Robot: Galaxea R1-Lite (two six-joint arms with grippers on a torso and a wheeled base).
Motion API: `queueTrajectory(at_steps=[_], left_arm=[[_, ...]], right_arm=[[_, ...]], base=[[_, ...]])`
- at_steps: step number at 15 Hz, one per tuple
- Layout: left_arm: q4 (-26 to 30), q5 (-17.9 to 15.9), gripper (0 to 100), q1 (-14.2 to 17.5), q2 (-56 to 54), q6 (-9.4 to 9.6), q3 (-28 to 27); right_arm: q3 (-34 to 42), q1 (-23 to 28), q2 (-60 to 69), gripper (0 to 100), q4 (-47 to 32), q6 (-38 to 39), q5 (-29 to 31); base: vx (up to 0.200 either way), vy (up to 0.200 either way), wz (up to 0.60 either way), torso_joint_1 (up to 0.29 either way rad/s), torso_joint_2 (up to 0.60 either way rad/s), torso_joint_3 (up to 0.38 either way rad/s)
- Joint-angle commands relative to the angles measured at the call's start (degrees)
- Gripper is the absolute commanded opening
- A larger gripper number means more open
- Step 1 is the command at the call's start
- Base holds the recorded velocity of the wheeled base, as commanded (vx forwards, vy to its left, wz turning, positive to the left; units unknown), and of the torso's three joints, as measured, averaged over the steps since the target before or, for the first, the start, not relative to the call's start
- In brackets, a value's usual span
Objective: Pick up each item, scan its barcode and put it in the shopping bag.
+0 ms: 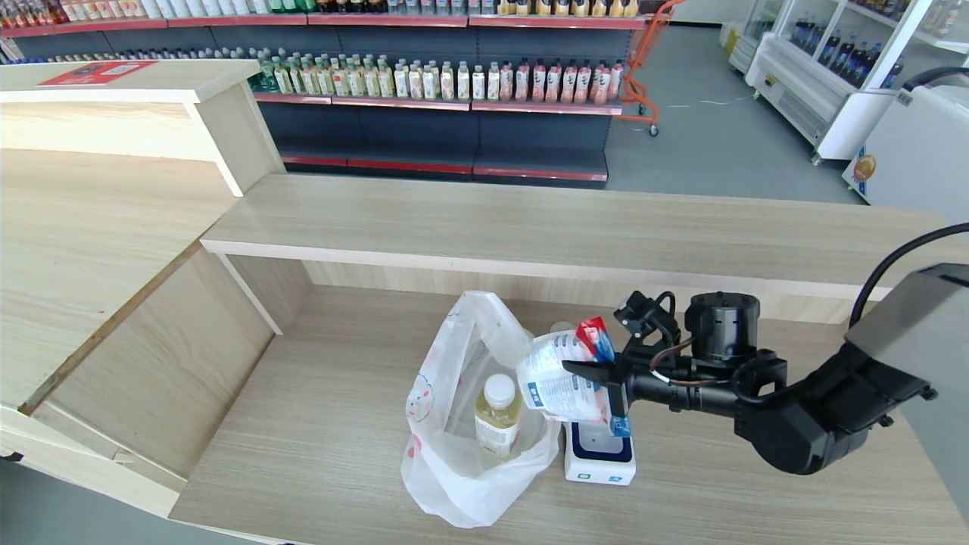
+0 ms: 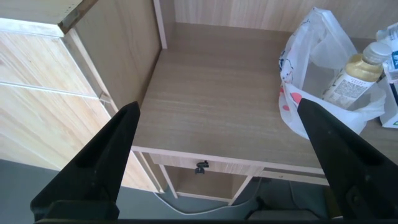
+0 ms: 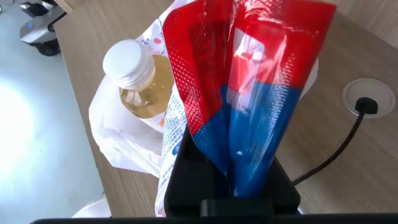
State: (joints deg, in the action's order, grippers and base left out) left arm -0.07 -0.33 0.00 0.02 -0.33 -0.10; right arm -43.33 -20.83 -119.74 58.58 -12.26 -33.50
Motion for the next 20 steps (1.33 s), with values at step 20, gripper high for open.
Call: queueTrajectory(at_steps=[20], left_arm=[[0.0,0.0,100,0.0,0.0,-0.02,0.0]], right_arm=[[-23.5,-4.0,-18.0,0,-3.7,-0.2,4.0]], base=[[0.0,0.0,0.0,0.0,0.0,0.0]])
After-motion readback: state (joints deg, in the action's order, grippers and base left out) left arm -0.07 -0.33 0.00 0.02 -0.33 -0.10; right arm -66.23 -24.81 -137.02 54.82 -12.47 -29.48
